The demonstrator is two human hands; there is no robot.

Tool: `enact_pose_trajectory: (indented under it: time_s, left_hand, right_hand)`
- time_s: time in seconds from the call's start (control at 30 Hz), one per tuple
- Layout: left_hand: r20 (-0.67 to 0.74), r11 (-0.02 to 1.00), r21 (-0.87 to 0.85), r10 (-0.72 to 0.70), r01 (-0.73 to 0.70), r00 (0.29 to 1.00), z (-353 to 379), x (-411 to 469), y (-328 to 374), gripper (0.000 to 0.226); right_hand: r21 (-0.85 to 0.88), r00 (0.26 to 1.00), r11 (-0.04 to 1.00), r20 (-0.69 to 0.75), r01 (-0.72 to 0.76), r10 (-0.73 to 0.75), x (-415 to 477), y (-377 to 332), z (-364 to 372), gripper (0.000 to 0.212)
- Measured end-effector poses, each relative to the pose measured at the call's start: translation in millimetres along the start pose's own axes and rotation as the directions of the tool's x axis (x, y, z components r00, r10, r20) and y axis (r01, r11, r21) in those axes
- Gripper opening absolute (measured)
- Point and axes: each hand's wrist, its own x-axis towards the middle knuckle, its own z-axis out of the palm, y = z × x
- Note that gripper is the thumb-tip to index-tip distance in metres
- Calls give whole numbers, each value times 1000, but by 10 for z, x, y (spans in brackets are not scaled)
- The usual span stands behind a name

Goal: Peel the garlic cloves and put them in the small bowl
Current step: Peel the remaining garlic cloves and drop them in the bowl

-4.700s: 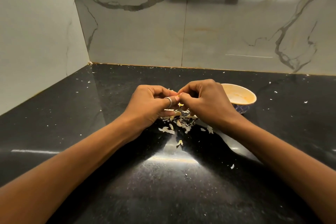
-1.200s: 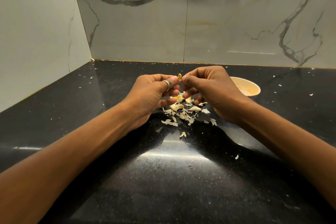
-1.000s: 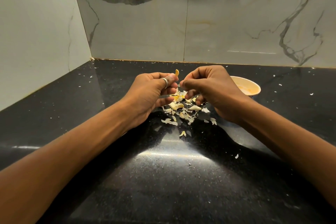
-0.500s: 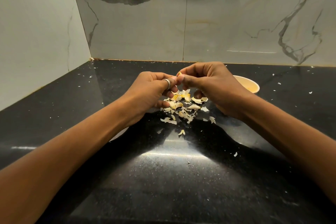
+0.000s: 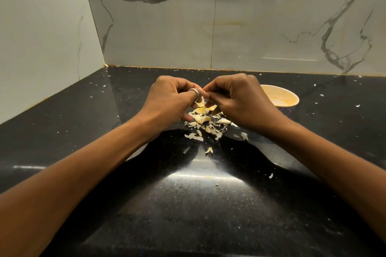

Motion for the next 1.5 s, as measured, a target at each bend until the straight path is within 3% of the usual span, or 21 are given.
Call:
enact_pose_trajectory:
  time_s: [0.27,0.63,0.97,1.3,1.5]
  left_hand:
    - [-6,997,-57,-46,45,999,31,-9,8,13]
    - [-22,983,-142,-123,119,992,58,5,22,15]
    - [-11,980,-146,-136,133,991,61,2,24,15]
    - [19,983,-131,-124,125,992,35,32,3,20]
    - [-11,975,-168,-150,146,989,19,48,12,21]
  right_hand:
    - [-197,984,965,-19,172,-179,-13,-3,33,15]
    - [-111,988,985,-62,134,-141,-32,-35,70,13]
    - [-148,985,977,-64,152,-163,-37,-31,88,15]
    - [201,989,968,36,-147,143,3,-44,30,8]
    - [562,931,744,172,-362,323,-1,-128,-85,13]
